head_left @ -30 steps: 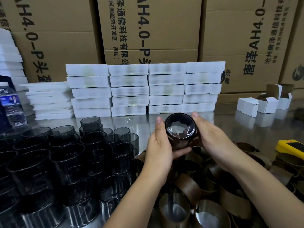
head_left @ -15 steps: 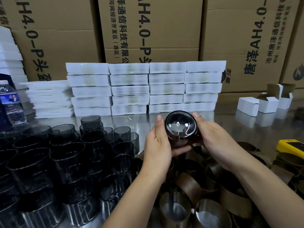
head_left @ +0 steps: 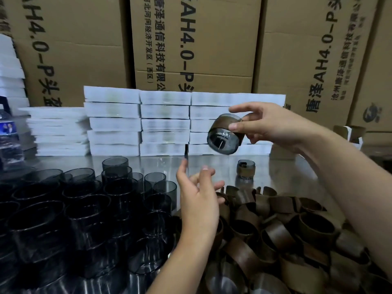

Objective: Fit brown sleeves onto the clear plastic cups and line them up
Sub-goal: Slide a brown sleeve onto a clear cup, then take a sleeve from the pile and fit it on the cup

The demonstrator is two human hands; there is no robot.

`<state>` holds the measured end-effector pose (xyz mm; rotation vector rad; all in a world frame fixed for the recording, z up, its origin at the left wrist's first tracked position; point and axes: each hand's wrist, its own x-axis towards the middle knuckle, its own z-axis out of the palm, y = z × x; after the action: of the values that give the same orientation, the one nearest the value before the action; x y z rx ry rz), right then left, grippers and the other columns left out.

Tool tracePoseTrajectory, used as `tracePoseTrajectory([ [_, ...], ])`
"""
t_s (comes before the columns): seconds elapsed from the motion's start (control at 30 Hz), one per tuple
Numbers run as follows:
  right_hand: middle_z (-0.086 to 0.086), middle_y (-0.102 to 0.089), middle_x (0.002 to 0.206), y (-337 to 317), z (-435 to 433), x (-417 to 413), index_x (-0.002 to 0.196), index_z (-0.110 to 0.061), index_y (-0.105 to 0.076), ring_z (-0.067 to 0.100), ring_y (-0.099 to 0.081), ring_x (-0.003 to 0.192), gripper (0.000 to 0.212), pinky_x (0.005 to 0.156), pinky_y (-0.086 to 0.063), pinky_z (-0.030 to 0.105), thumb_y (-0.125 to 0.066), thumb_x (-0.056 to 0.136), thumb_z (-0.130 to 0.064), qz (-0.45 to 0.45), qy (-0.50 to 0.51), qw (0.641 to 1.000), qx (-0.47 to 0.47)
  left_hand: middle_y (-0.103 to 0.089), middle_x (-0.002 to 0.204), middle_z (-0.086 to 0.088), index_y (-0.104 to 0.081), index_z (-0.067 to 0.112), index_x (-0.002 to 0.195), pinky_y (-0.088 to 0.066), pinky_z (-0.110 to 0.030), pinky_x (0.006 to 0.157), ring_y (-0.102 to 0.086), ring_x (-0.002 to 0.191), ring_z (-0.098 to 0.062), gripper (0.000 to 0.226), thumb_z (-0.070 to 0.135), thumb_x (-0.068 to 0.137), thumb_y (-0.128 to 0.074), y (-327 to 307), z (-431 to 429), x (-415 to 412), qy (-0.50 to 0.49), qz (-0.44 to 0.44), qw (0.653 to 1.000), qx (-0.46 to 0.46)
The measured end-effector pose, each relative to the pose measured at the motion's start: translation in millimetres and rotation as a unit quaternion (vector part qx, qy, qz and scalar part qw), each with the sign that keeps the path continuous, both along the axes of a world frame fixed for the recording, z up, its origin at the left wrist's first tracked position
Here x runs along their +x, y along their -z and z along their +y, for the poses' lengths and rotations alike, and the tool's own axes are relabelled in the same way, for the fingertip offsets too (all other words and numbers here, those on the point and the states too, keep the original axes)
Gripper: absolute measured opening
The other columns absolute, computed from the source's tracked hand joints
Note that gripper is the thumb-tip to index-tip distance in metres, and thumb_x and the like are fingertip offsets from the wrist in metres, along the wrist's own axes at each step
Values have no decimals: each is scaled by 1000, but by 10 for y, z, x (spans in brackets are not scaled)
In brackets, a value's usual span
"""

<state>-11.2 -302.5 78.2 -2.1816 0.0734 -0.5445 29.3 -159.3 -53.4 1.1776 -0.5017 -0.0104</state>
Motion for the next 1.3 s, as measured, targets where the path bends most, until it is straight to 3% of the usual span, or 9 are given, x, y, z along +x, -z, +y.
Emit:
tracePoseTrajectory([
  [0.27,22,-55,102,630,-801,476,126,1,-45,33,-61,83,43,74,-56,45,-54,84,9,181,218,957,-63,-64,65,5,-28,49,122,-52,-21,51,-64,59,-7,24,46,98,-27,-43,34,-134,37,-11,999,-30],
  [0.33,20,-55,84,807,-846,537,127,9,-43,30,-53,69,42,58,-47,40,-45,85,9,210,240,944,-79,-64,65,5,-29,48,123,-51,-21,52,-65,60,-8,30,51,93,-27,-31,34,-141,42,-21,999,-22],
  [0.6,18,-58,79,1143,-842,836,123,2,-49,22,-58,65,37,56,-42,30,-43,87,6,226,229,945,-58,-64,63,13,-34,48,120,-51,-22,55,-65,63,-7,53,68,71,-25,-2,20,-139,52,-46,997,-19],
  [0.73,14,-51,72,1152,-812,891,76,-8,-54,19,-52,54,23,50,-34,26,-41,83,9,239,211,945,-74,-65,63,12,-38,50,113,-50,-23,54,-65,63,-7,41,65,76,-25,-3,25,-129,46,-45,998,-16],
  [0.8,18,-57,84,1160,-796,892,82,-6,-59,23,-55,67,23,59,-39,30,-43,84,11,241,199,946,-91,-65,62,13,-40,49,110,-50,-22,54,-64,63,-6,28,59,88,-26,-14,33,-115,41,-39,998,-12],
  [0.9,17,-54,128,1164,-798,868,128,2,-51,28,-52,119,44,95,-40,31,-39,87,13,219,182,950,-124,-64,58,12,-46,45,103,-49,-26,57,-63,62,-7,18,39,103,-29,-19,19,-79,31,-24,999,-5],
  [1.0,13,-51,138,1126,-795,802,132,-3,-51,26,-47,127,51,107,-36,34,-34,87,13,219,182,950,-132,-64,58,15,-54,42,96,-51,-41,73,-62,71,-13,23,30,103,-35,6,12,-52,26,-23,998,51],
  [1.2,15,-66,112,891,-552,670,102,-6,-65,29,-60,110,36,96,-48,39,-40,85,13,156,170,966,-116,-67,66,19,-61,39,82,-42,-28,61,-48,49,0,24,21,92,-49,61,15,-57,27,-62,985,159],
  [1.3,8,-69,104,612,-217,598,102,-10,-66,21,-65,98,27,73,-49,13,-47,90,5,83,108,984,-111,-68,73,16,-63,40,78,-47,-28,63,-56,60,-2,21,27,88,-50,70,27,-94,5,-113,969,220],
])
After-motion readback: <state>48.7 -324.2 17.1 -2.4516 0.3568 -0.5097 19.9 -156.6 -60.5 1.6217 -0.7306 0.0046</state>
